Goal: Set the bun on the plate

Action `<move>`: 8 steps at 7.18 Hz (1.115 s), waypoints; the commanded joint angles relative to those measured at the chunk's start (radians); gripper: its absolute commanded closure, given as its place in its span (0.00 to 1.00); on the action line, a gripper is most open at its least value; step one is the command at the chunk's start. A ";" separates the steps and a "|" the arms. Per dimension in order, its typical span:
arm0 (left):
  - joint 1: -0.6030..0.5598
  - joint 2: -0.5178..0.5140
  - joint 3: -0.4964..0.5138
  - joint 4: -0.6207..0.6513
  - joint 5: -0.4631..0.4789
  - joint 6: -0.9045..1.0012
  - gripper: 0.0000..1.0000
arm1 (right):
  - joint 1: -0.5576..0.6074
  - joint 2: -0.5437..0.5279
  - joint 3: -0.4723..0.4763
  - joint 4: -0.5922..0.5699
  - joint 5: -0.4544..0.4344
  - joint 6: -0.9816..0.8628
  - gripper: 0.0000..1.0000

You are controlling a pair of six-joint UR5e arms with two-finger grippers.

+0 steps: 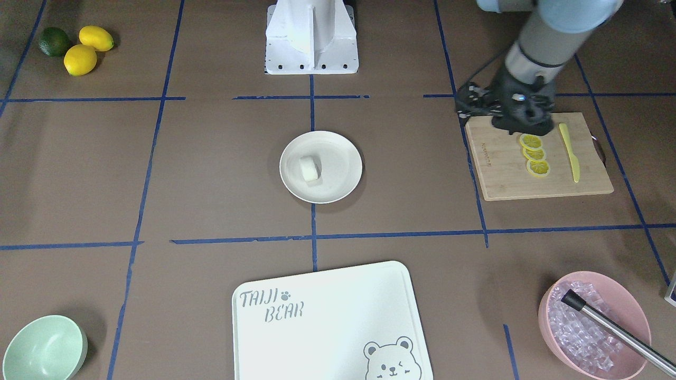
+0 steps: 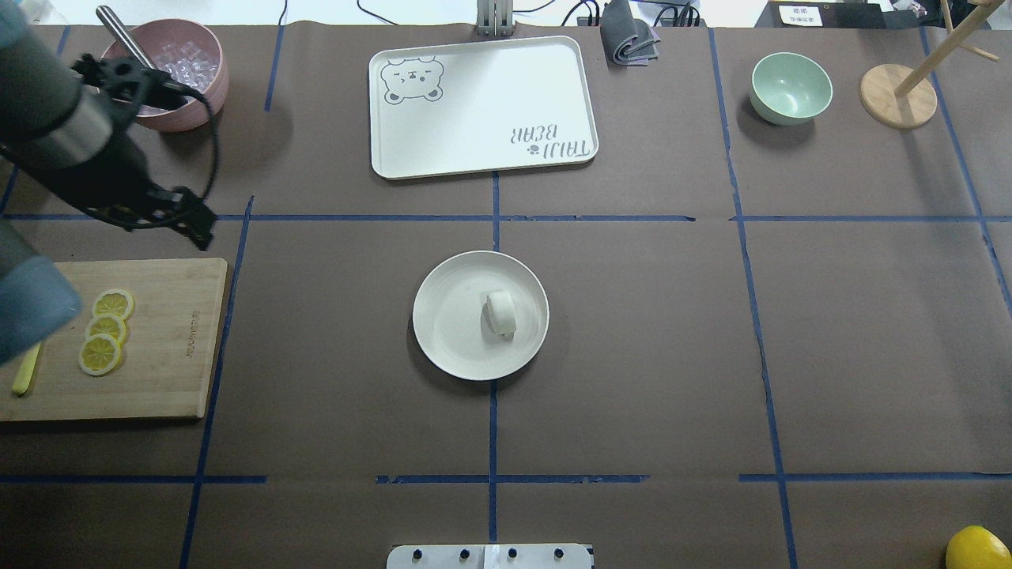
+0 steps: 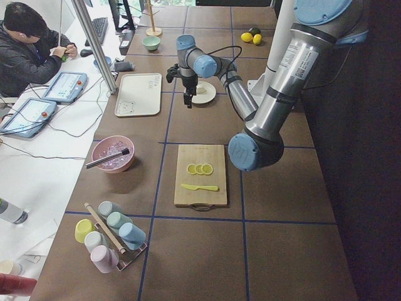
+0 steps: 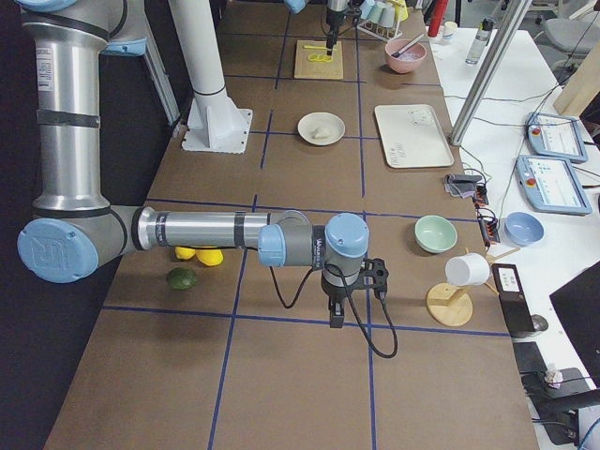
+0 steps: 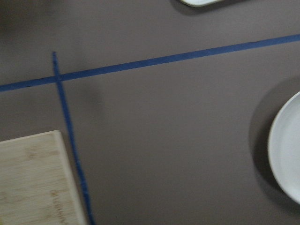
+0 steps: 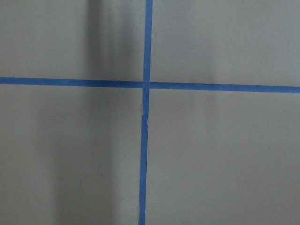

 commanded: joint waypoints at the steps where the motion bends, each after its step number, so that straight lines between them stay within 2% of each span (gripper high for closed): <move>1: -0.258 0.183 0.008 0.011 -0.105 0.386 0.00 | 0.000 0.000 -0.002 0.001 -0.001 0.002 0.00; 2: -0.364 0.221 0.050 0.008 -0.107 0.484 0.00 | 0.000 0.000 -0.002 0.001 0.001 0.002 0.00; 4: -0.553 0.255 0.258 -0.045 -0.112 0.624 0.00 | 0.000 -0.001 0.000 0.001 0.005 -0.002 0.00; 5: -0.574 0.288 0.325 -0.138 -0.112 0.683 0.00 | 0.000 -0.003 0.000 0.001 0.005 -0.003 0.00; 6: -0.584 0.327 0.332 -0.174 -0.113 0.673 0.00 | 0.000 -0.003 -0.002 0.000 0.010 0.001 0.00; 8: -0.581 0.395 0.340 -0.174 -0.109 0.669 0.00 | 0.000 -0.006 0.001 0.000 0.013 -0.002 0.00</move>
